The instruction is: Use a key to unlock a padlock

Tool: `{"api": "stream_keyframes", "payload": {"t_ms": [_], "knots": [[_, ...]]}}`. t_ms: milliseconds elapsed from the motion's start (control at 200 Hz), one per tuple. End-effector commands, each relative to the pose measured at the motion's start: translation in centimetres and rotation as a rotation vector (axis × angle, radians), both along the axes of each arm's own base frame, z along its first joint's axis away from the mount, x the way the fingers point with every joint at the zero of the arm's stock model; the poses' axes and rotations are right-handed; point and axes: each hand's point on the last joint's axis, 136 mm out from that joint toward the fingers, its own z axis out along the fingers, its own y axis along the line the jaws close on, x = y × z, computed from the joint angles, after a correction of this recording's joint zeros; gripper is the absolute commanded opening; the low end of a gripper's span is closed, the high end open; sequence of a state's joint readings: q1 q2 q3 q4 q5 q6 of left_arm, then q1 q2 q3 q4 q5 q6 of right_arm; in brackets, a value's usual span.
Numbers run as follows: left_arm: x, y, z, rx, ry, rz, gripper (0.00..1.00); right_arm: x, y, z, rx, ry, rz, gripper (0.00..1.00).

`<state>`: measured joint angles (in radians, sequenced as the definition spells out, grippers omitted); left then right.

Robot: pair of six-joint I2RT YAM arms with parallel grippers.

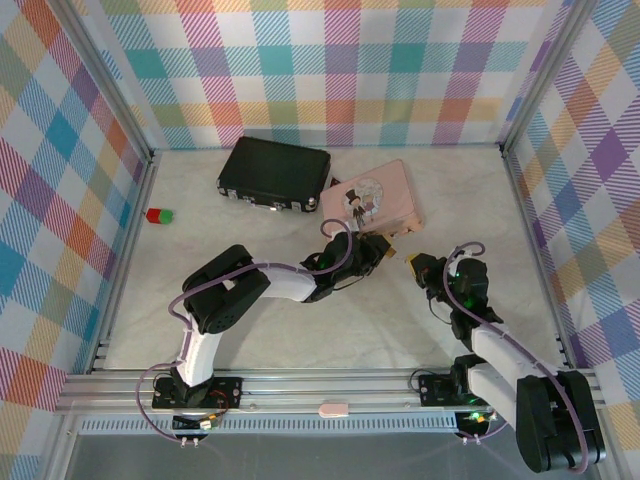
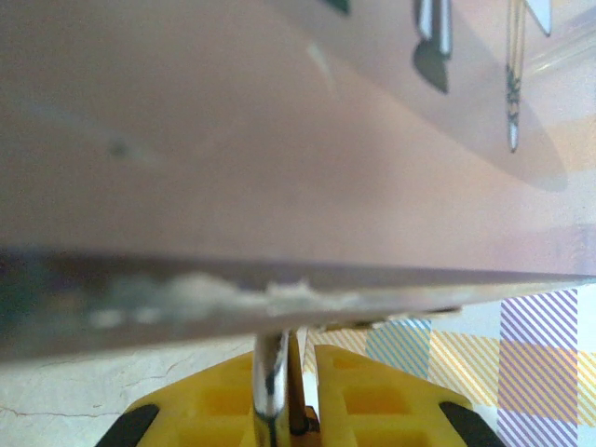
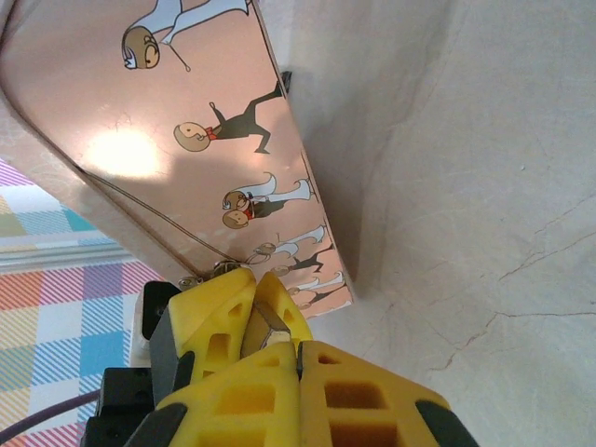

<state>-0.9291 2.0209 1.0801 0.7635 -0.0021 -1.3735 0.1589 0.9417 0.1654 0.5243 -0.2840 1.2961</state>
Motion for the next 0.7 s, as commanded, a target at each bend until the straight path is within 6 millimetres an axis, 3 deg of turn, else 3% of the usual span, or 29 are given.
{"api": "stream_keyframes", "payload": {"t_ms": [0, 690], "knots": [[0.31, -1.01, 3.30, -0.117, -0.055, 0.012, 0.00, 0.61, 0.01, 0.77, 0.010, -0.028, -0.024, 0.00], [0.06, -1.29, 3.67, -0.134, -0.059, 0.013, 0.00, 0.94, 0.35, 1.08, 0.005, -0.041, -0.064, 0.00]]}}
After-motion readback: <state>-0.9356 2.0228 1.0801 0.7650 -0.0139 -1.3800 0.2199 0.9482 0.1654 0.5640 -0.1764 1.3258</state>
